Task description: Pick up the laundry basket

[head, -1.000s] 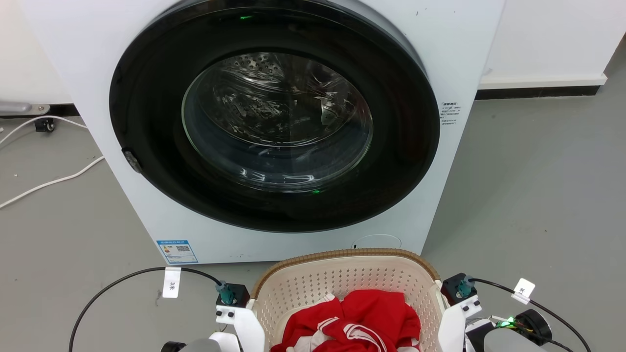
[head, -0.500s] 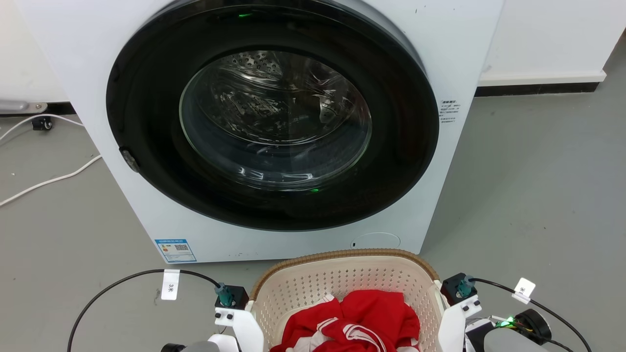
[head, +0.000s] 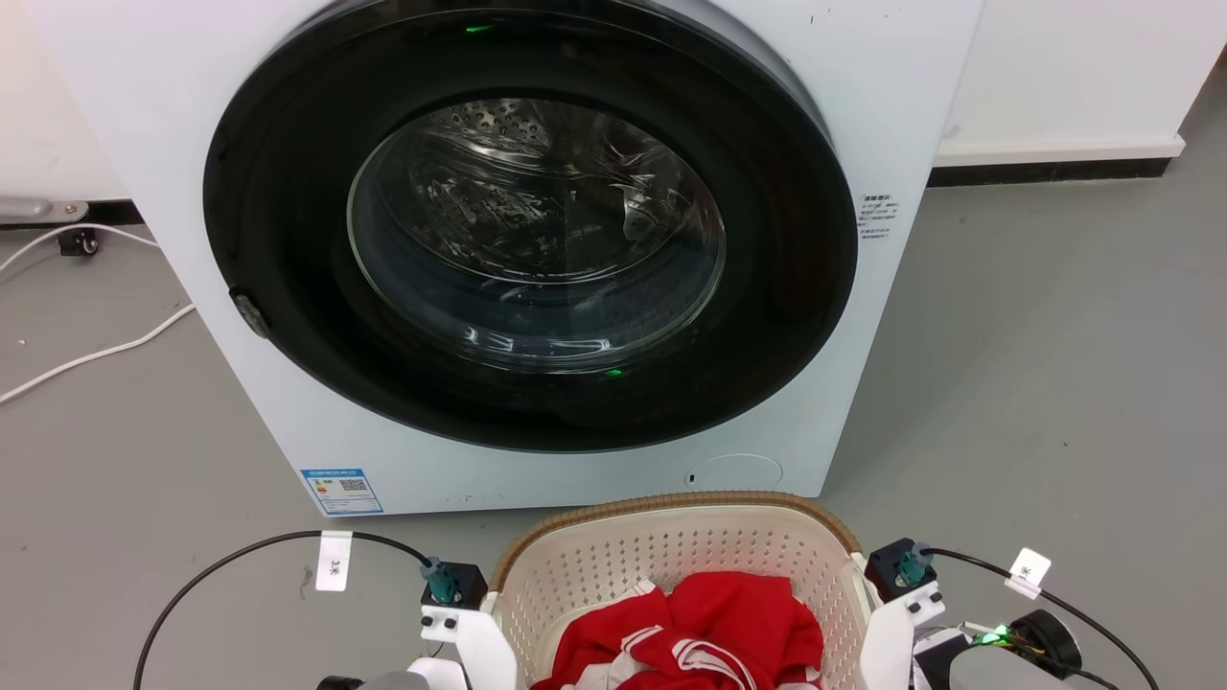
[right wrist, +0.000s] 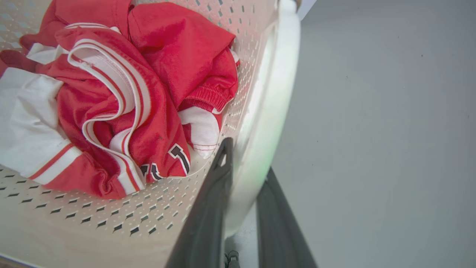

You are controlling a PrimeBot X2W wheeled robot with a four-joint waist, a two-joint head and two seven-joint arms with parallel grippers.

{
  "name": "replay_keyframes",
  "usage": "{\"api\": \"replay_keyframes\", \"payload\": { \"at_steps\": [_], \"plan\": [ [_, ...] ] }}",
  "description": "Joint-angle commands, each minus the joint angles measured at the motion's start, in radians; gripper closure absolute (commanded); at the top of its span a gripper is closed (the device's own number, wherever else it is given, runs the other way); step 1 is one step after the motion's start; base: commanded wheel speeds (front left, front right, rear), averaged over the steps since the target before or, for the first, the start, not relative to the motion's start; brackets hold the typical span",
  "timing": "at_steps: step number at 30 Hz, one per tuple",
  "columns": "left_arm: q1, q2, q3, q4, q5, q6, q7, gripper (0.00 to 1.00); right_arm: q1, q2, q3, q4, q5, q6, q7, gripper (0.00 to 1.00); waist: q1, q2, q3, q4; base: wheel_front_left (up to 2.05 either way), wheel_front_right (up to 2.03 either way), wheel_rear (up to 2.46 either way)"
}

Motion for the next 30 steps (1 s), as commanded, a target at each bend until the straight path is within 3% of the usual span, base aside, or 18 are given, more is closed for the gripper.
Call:
{"api": "replay_keyframes", "payload": {
  "at_steps": [1,30],
  "plan": [
    [-0.021,-0.009,-0.007,-0.012,-0.004,-0.015,-0.01,1.0,-0.017,0.004,0.013,-0.002,0.003,0.003,-0.006,1.0,0.0,-0.0001,0.0,-0.001,0.0,0.0,0.0],
    [-0.027,-0.006,-0.069,-0.004,-0.056,-0.015,-0.022,1.0,-0.022,0.001,0.103,0.015,0.094,0.003,-0.024,1.0,0.0,-0.0001,-0.006,-0.002,0.0,0.0,0.0]
  ]
}}
